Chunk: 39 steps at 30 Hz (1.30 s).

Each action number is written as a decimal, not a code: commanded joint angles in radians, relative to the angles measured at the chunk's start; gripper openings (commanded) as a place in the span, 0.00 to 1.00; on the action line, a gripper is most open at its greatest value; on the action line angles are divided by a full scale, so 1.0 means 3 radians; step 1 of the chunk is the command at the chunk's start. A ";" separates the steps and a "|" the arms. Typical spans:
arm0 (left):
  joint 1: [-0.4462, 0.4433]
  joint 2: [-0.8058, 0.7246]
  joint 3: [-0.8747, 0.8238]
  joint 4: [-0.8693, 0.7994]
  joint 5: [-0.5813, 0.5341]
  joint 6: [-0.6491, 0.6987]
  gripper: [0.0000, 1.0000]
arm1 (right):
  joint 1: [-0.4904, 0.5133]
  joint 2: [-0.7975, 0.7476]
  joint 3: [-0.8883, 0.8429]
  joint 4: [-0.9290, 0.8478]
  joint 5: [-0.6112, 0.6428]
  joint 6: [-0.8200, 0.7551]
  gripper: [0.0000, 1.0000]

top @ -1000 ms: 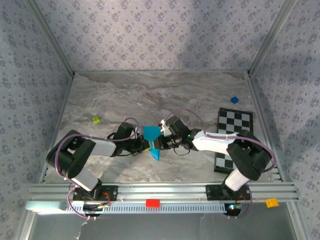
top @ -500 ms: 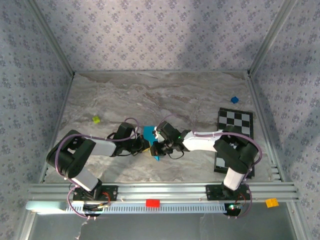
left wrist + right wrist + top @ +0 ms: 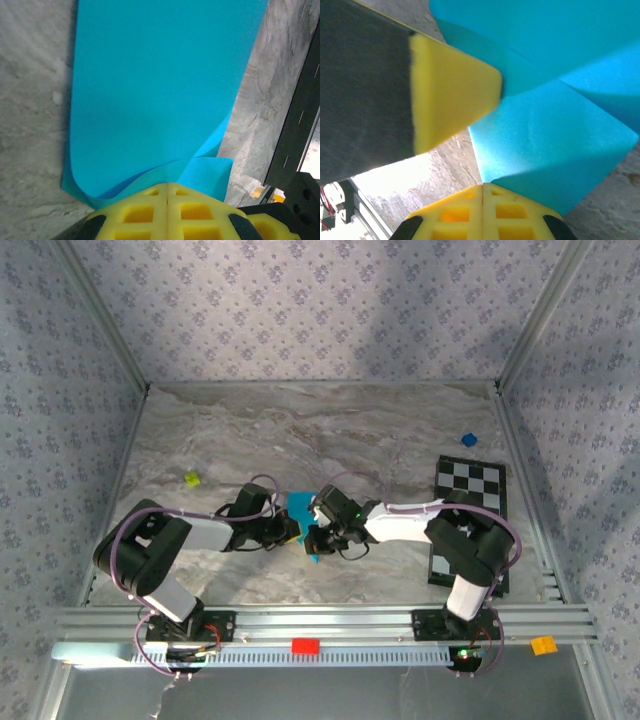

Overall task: Fold a paper plane with a square sheet of paper (pick it up from the middle)
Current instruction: Third fold the triangle at the center of the table.

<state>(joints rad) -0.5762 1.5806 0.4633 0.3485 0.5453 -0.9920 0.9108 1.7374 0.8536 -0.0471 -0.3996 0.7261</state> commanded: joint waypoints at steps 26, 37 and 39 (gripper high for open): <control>-0.0016 0.0212 -0.0045 -0.0264 -0.0207 0.0044 0.00 | 0.0139 0.0113 0.0071 0.0038 0.0194 0.0319 0.13; -0.0012 0.0239 -0.0026 -0.0275 -0.0217 0.0044 0.00 | 0.0077 -0.0106 -0.0429 0.0510 -0.0036 0.0431 0.15; -0.0016 0.0239 -0.0026 -0.0280 -0.0217 0.0044 0.00 | 0.0072 -0.0132 -0.0464 0.0546 -0.0043 0.0442 0.15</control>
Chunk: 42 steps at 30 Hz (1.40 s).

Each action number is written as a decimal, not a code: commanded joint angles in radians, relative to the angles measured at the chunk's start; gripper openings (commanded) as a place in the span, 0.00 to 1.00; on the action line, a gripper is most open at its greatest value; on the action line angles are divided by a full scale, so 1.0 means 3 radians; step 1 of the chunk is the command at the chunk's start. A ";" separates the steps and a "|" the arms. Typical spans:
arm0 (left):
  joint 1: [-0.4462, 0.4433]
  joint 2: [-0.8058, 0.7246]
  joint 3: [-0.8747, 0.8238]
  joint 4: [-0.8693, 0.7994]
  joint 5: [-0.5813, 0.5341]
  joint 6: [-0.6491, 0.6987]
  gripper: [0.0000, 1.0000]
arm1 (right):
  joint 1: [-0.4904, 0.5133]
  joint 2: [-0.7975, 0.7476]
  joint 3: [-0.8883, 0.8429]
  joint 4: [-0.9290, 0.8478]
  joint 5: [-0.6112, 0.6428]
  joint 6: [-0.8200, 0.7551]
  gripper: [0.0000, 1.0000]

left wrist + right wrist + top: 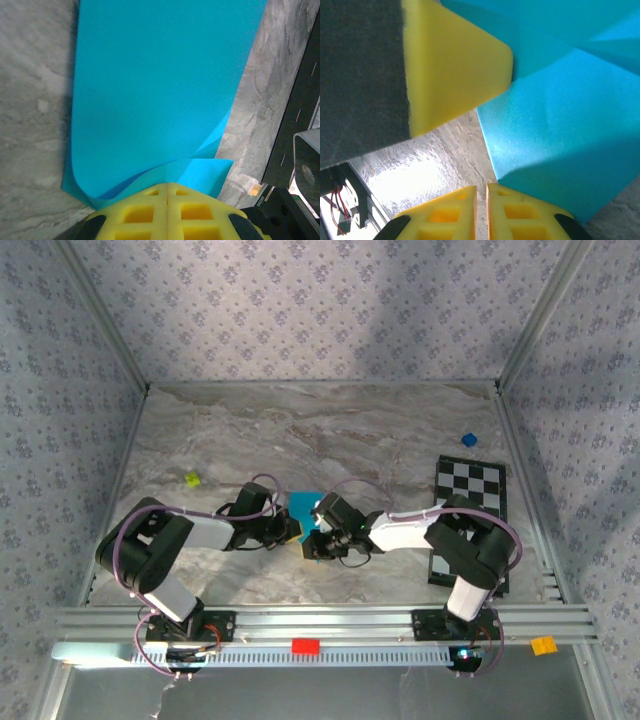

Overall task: Fold a paper plane with a square sheet of paper (pick it up from the middle)
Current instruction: Third fold the triangle at the center of the table.

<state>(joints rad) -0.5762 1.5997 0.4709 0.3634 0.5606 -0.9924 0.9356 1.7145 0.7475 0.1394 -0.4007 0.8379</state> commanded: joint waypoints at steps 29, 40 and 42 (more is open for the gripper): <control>-0.0016 0.0120 -0.0110 -0.0288 -0.0319 -0.0102 0.00 | -0.0040 -0.0754 -0.0354 -0.0630 0.0116 -0.0270 0.12; -0.0110 -0.0325 -0.0336 -0.0308 -0.0724 -0.0516 0.00 | -0.0107 -0.0324 0.0316 -0.0457 -0.0030 -0.0141 0.04; -0.0165 -0.0419 -0.0358 -0.0362 -0.0819 -0.0553 0.00 | -0.0100 -0.0203 0.0409 -0.0442 -0.0061 -0.0127 0.04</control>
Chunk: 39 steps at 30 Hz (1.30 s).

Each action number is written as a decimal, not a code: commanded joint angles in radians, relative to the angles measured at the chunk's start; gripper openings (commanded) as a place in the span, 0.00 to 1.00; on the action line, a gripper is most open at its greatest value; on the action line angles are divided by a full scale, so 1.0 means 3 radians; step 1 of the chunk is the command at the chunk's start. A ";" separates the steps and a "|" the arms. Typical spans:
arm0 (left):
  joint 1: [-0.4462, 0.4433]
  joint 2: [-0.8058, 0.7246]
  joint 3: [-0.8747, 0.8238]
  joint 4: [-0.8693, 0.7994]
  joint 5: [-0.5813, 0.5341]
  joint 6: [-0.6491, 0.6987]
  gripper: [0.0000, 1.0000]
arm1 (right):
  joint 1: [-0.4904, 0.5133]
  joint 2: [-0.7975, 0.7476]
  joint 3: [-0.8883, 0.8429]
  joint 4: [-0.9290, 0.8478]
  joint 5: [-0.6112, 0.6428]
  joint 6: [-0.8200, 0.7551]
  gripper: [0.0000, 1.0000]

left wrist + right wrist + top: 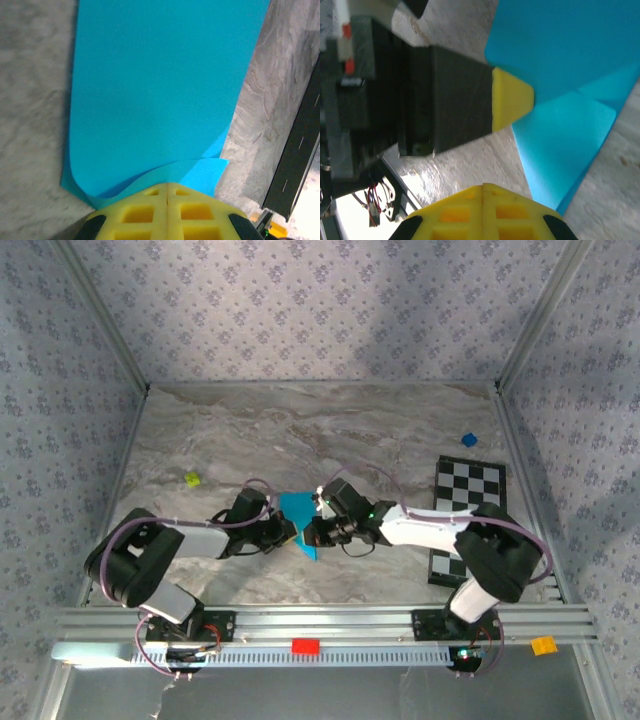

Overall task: Fold a paper plane with a square sheet of paper (pick it up from the middle)
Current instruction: Third fold the triangle at the center of the table.

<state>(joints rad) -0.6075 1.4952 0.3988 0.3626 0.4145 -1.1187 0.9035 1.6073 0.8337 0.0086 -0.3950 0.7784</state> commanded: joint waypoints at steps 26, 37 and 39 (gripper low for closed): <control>-0.0101 -0.0507 0.0129 -0.0741 -0.0347 0.0239 0.07 | -0.0079 0.0619 0.0089 -0.0291 0.0089 0.0086 0.02; -0.0110 -0.0474 0.0193 -0.0823 -0.0028 0.0466 0.04 | -0.0083 0.0656 0.0115 -0.0310 0.0113 0.0075 0.02; -0.0108 -0.0359 0.0221 -0.0821 -0.0040 0.0489 0.03 | -0.0092 0.0650 0.0112 -0.0315 0.0110 0.0076 0.02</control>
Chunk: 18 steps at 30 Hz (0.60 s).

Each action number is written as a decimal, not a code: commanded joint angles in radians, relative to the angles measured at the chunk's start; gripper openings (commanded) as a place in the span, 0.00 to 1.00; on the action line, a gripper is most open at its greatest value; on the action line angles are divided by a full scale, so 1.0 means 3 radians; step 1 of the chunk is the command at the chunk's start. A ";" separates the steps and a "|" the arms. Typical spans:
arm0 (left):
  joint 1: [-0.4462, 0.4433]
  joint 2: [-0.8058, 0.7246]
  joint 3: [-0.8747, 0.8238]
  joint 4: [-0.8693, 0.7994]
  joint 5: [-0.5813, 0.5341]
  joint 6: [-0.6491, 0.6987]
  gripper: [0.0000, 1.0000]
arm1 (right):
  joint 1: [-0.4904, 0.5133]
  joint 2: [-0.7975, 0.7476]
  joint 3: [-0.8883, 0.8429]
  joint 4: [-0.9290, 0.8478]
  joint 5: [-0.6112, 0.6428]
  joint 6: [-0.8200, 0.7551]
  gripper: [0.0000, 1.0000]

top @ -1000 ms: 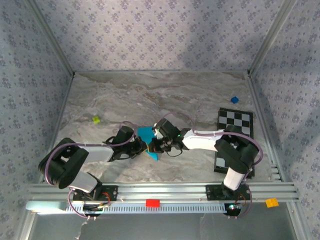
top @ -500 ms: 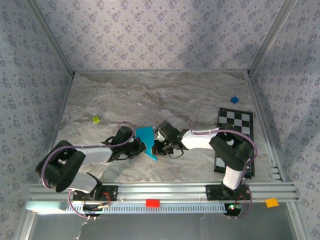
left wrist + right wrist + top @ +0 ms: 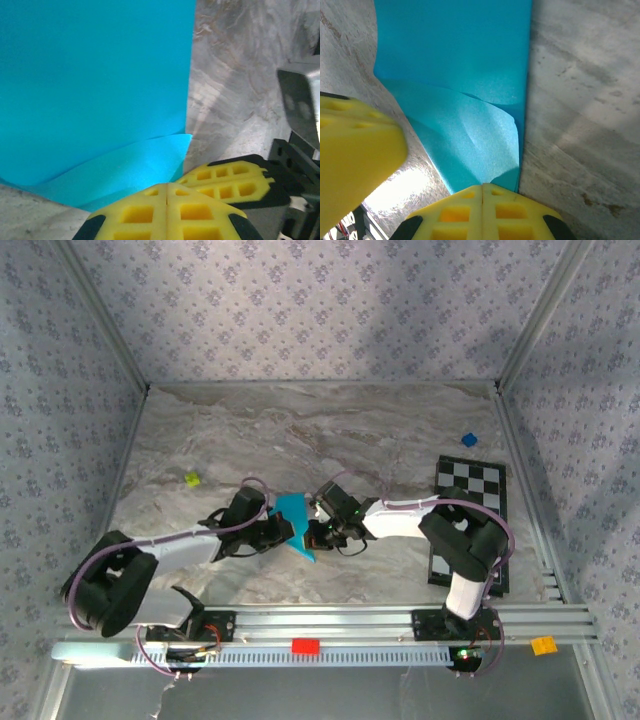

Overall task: Fold a paper plane with a square sheet of paper (pick it up from the middle)
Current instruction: Third fold the triangle at the center of the table.

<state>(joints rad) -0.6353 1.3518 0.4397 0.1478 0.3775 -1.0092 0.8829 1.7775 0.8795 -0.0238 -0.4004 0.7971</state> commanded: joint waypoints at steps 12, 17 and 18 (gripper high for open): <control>-0.0010 0.0429 -0.0003 -0.0212 -0.0172 0.0102 0.00 | 0.0013 -0.0234 -0.0004 0.0156 -0.0067 -0.0071 0.07; -0.0012 0.0442 0.0031 -0.0214 -0.0149 0.0141 0.00 | 0.0060 -0.0186 0.0096 0.0165 -0.0179 -0.0095 0.08; -0.0013 0.0444 0.0042 -0.0217 -0.0146 0.0142 0.00 | 0.0072 -0.0147 0.0117 0.0123 -0.0172 -0.0102 0.08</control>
<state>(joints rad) -0.6353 1.4513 0.4686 0.1341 0.3565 -0.9871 0.8951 1.7245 0.8879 0.0177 -0.4244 0.7883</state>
